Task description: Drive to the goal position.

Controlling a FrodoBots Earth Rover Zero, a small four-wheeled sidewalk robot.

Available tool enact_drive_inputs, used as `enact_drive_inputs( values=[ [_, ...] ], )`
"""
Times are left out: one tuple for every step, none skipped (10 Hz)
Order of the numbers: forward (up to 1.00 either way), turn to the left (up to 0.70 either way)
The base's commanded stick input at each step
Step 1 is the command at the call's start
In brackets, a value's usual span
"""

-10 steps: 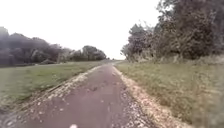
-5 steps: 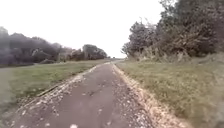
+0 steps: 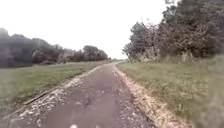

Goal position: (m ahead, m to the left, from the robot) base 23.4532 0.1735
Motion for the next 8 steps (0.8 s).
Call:
enact_drive_inputs(
  values=[
    [0.67,0.0],
    [0.67,0.0],
    [0.67,0.0],
    [0.67,0.0],
    [0.66,0.0],
    [0.63,0.0],
    [0.61,0.0],
    [0.6,0.0]
  ],
)
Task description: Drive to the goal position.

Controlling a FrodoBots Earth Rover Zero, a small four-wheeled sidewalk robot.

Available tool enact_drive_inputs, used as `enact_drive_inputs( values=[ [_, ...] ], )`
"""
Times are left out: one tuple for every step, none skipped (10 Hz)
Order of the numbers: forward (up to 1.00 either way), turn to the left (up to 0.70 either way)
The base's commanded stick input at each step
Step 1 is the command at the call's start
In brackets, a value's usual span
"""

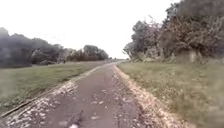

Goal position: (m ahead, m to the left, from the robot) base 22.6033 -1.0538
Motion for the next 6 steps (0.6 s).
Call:
enact_drive_inputs(
  values=[
    [0.6,0.0],
    [0.6,0.0],
    [0.6,0.0],
    [0.6,0.0],
    [0.6,0.0],
    [0.6,0.0]
  ],
)
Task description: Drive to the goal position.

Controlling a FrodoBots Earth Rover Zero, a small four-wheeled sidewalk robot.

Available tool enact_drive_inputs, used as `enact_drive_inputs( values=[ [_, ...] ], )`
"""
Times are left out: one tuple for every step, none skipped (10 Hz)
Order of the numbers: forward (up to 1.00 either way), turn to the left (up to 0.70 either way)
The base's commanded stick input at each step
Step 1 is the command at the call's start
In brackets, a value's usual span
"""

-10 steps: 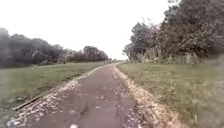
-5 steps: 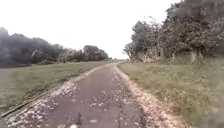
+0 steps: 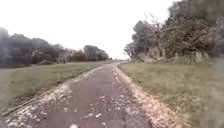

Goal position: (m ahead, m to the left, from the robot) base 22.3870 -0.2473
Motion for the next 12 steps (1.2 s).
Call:
enact_drive_inputs(
  values=[
    [0.6,0.0],
    [0.59,0.0],
    [0.59,0.0],
    [0.59,0.0],
    [0.59,0.0],
    [0.59,0.0],
    [0.58,0.0],
    [0.59,0.0],
    [0.58,0.0],
    [0.58,0.0],
    [0.59,0.0],
    [0.58,0.0]
  ],
)
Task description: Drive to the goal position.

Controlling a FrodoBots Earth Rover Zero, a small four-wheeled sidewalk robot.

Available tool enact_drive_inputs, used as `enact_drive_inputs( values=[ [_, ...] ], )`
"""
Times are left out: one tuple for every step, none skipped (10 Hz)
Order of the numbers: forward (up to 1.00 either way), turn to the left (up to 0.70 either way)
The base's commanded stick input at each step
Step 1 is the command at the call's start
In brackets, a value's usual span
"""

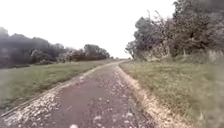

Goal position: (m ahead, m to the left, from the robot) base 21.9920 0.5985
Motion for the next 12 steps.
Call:
enact_drive_inputs(
  values=[
    [0.58,0.0],
    [0.59,0.0],
    [0.6,0.0],
    [0.7,0.0],
    [0.7,0.0],
    [0.7,0.0],
    [0.7,0.0],
    [0.7,0.0],
    [0.7,0.0],
    [0.7,0.0],
    [0.7,0.0],
    [0.7,0.0]
  ],
)
